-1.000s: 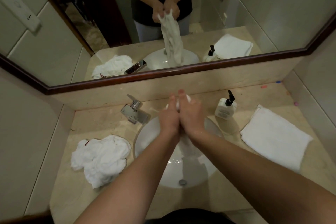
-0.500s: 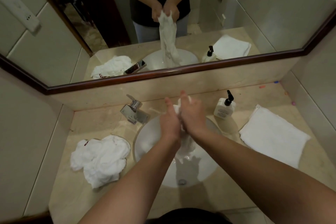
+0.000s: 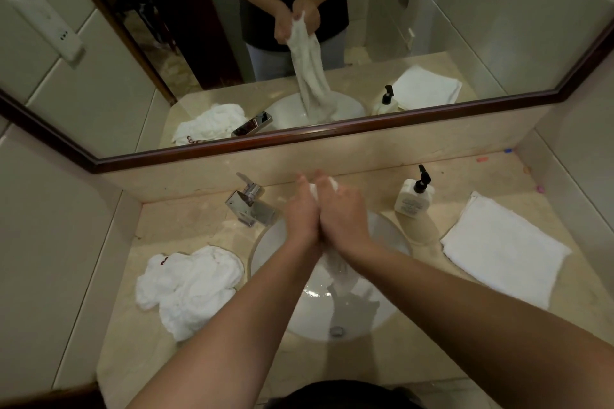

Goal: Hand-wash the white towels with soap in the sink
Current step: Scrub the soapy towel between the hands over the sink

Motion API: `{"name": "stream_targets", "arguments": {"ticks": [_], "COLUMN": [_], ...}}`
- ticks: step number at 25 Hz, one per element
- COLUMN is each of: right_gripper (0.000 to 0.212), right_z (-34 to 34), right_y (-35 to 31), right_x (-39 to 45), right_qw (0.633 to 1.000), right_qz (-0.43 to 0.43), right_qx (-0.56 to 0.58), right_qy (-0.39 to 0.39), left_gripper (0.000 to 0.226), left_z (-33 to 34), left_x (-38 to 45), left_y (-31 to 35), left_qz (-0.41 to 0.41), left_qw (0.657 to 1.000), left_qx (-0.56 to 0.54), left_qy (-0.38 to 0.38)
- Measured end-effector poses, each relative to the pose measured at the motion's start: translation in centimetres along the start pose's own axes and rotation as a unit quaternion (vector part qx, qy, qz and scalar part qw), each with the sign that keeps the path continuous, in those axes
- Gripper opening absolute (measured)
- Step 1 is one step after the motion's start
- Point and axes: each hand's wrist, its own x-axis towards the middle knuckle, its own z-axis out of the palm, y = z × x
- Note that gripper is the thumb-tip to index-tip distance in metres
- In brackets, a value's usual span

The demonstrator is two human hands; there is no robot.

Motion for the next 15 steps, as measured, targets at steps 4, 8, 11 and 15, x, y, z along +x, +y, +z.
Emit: {"name": "stream_targets", "arguments": {"ticks": [4, 8, 11, 15], "right_gripper": [0.051, 0.051, 0.054, 0.052], "right_z": [-0.5, 0.0, -0.6, -1.1], "right_y": [-0.9, -0.7, -0.7, -0.4], "right_x": [0.2, -0.9, -0.3, -2.2], "right_qw": [0.999, 0.999, 0.994, 0.991], "right_qz": [0.026, 0.007, 0.045, 0.027], "right_qx": [0.024, 0.028, 0.073, 0.130], "right_qy": [0.030, 0.030, 0.064, 0.028], "left_gripper": [0.055, 0.056, 0.061, 0.075], "left_z": [-0.1, -0.9, -0.7, -2.0], "left_x": [-0.8, -1.1, -2.1, -1.5], "left_y": [-0.1, -0.2, -0.1, 0.5], "left_qz": [0.011, -0.012, 0.015, -0.004], "left_qw": [0.999, 1.000, 0.999, 0.996], "left_qx": [0.023, -0.012, 0.034, -0.080], "left_qy": [0.035, -0.005, -0.014, -0.028]}}
